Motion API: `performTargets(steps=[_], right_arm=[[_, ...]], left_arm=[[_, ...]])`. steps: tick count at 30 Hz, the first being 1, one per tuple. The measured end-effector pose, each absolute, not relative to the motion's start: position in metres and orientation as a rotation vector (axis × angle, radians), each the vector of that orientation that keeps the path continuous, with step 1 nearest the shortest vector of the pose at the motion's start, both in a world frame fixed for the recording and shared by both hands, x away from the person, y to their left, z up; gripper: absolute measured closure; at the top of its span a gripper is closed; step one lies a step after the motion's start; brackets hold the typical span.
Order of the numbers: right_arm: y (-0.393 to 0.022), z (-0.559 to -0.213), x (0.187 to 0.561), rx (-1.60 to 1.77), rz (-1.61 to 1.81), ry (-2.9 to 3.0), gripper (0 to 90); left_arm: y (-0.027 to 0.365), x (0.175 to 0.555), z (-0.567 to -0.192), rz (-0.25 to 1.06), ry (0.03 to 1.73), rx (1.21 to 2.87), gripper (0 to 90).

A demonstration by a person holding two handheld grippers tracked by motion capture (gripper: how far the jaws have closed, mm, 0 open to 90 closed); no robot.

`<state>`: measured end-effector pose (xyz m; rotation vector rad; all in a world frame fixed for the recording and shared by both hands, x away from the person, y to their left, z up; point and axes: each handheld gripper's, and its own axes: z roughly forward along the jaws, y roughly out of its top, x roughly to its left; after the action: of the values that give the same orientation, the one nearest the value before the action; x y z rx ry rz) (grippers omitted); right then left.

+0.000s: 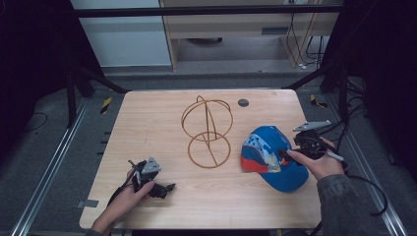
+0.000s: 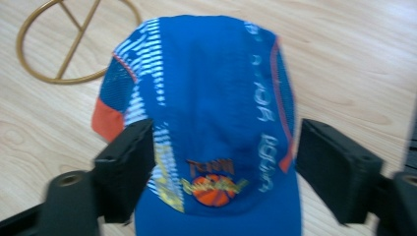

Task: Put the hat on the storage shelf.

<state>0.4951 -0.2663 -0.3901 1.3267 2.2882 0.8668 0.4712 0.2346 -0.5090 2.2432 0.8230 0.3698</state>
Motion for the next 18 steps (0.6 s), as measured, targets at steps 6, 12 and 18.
performTargets(steps=[6, 12, 18], right_arm=[[-0.252, -0.401, 0.504, 1.337, 0.838, 2.352, 10.1], [-0.248, -0.410, 0.514, 1.359, 0.789, 2.371, 11.5], [-0.243, -0.416, 0.520, 1.364, 0.733, 2.405, 23.9]], left_arm=[[0.235, 0.471, -0.509, 0.370, 0.822, 2.244, 0.0], [0.235, 0.471, -0.509, 0.369, 0.822, 2.244, 0.0], [0.235, 0.471, -0.509, 0.369, 0.822, 2.244, 0.0]])
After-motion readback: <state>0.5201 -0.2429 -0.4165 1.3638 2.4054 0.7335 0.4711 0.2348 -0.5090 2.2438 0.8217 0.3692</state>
